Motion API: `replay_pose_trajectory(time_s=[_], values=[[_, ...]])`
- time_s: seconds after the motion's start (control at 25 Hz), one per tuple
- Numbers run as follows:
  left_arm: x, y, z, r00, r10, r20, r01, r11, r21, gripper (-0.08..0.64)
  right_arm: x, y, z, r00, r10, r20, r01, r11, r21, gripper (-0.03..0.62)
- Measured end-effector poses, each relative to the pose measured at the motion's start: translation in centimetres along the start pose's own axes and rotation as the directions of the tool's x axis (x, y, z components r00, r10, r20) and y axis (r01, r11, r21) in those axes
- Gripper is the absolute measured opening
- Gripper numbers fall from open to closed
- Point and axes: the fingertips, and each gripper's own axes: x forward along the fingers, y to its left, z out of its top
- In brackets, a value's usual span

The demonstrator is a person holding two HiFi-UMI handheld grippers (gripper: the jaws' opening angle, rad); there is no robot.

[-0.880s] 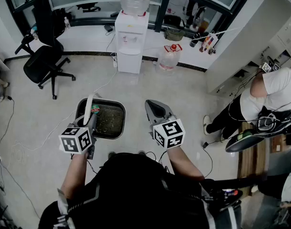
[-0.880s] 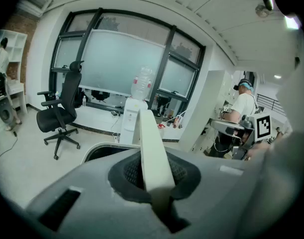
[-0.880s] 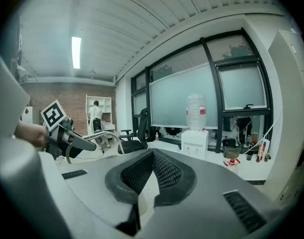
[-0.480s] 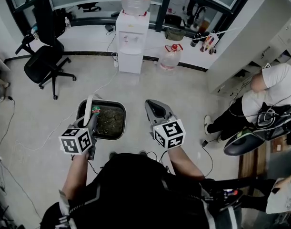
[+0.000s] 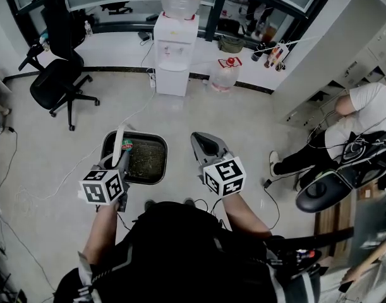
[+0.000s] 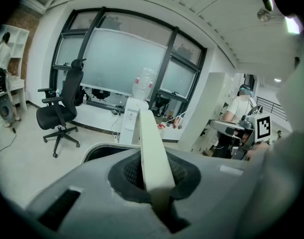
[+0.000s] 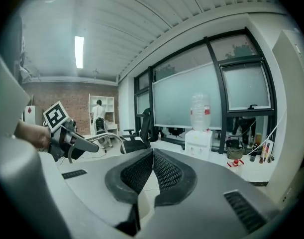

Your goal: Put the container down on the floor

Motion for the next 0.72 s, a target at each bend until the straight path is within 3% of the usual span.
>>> replay_pose_trajectory(time_s=[0.72], values=[[0.1,5.2,1.1,0.997,-0.078,-0.001,0.078,0.997,0.013,0.02,4.4,4.4,0.5,0.997,-0.062,-0.047,0.061,0.997,-0.04,0.009]])
